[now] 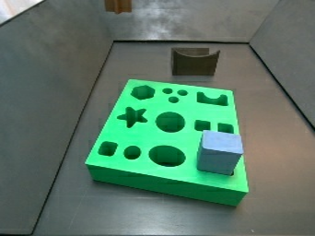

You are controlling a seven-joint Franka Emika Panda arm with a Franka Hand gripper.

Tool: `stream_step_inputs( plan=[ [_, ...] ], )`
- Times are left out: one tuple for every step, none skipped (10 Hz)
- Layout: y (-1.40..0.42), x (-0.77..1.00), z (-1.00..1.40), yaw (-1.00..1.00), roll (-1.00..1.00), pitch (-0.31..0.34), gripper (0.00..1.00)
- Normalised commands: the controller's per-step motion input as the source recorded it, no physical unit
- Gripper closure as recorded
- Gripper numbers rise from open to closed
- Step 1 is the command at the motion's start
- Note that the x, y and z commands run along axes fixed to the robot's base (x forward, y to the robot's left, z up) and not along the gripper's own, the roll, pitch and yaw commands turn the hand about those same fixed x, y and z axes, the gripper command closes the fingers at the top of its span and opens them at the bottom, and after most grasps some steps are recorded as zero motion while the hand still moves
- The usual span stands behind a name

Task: Pick up the star object. Move up. Move to above the board. Insert the star object.
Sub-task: Move to above the board.

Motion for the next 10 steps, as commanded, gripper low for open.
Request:
stream_step_inputs(
  plan=[
    [-1.00,0.36,0.30,0.01,-0.02,0.110,1.00],
    [-1.00,0.37,0.30,0.00,0.00,0.114,1.00],
    [-1.00,0.37,0.30,0.01,0.00,0.114,1.00],
    [-1.00,0.39,0.30,0.01,-0.01,0.117,1.00],
    [-1.00,0.40,0.31,0.01,-0.01,0.116,1.00],
    [-1.00,0.41,0.31,0.01,0.00,0.114,1.00],
    [-1.00,0.43,0.31,0.01,0.01,0.118,1.00],
    [-0.72,0.34,0.23,0.01,0.02,0.125,1.00],
    [-0.45,0.24,0.14,0.01,0.03,0.118,1.00],
    [-0.23,0.14,0.08,0.01,0.04,0.085,1.00]
  ],
)
